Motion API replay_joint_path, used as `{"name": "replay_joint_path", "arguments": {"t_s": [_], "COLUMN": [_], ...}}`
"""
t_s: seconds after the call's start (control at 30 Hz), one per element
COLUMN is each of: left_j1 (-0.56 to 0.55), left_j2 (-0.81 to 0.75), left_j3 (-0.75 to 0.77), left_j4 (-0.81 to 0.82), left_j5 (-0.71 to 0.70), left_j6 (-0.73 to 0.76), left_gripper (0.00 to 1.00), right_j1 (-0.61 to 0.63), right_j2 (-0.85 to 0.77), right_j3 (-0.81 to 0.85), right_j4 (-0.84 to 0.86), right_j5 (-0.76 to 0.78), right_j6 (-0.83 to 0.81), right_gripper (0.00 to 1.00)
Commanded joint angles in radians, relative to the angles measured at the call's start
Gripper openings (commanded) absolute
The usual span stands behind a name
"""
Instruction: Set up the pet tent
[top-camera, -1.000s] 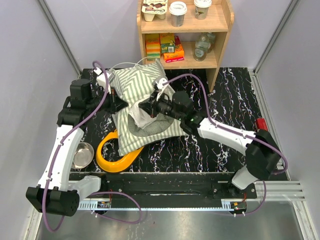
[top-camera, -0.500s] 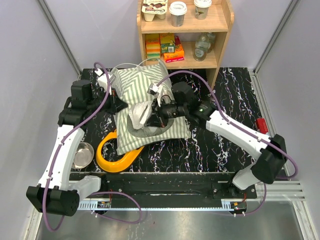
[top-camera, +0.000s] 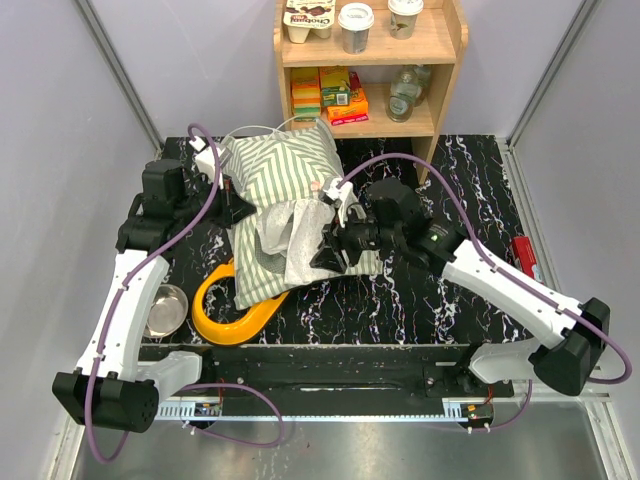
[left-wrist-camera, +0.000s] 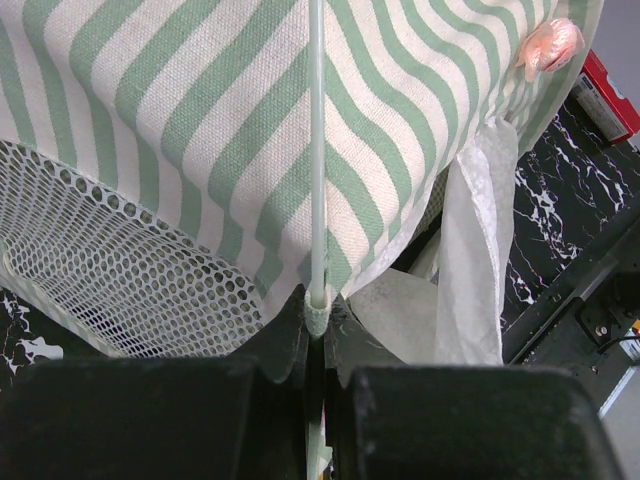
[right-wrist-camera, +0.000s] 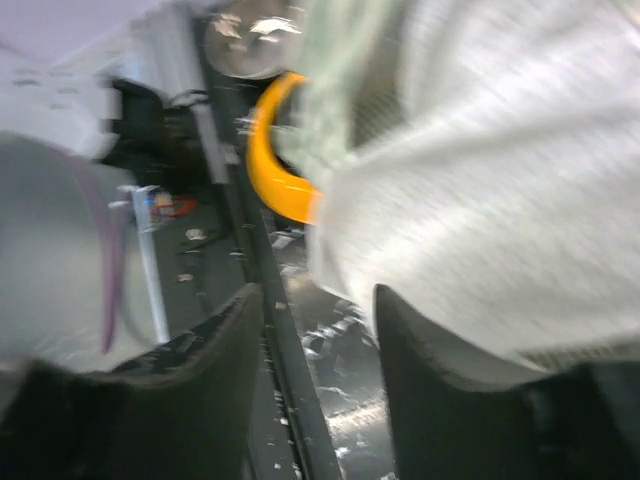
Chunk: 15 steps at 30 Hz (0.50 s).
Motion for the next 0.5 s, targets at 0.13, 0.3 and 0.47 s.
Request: {"name": "replay_joint_path", "arguments": {"t_s": [0.13,0.3,0.47], "left_j1": [-0.002,-0.003,-0.003], "left_j2": [-0.009,-0.007,-0.012], "left_j3": [0.003,0.005,0.008], "left_j4": [0.089,0.089,0.086], "left_j5": [0.007,0.010,0.006], "left_j6": [-0.012,-0.013,-0.015], "left_gripper": [0.00,0.00,0.00], "right_j1": [-0.010,-0.010,-0.010], "right_j2": [-0.083,-0.062,0.018], "right_j3": [-0.205,-0.363,-0.362], "right_j4": [0.110,0.389,0.514], "right_j5": [0.543,0.452,0.304], "right_j6": [0.191,0.366,0.414], "right_gripper": [0.79,0.76,0.19]}}
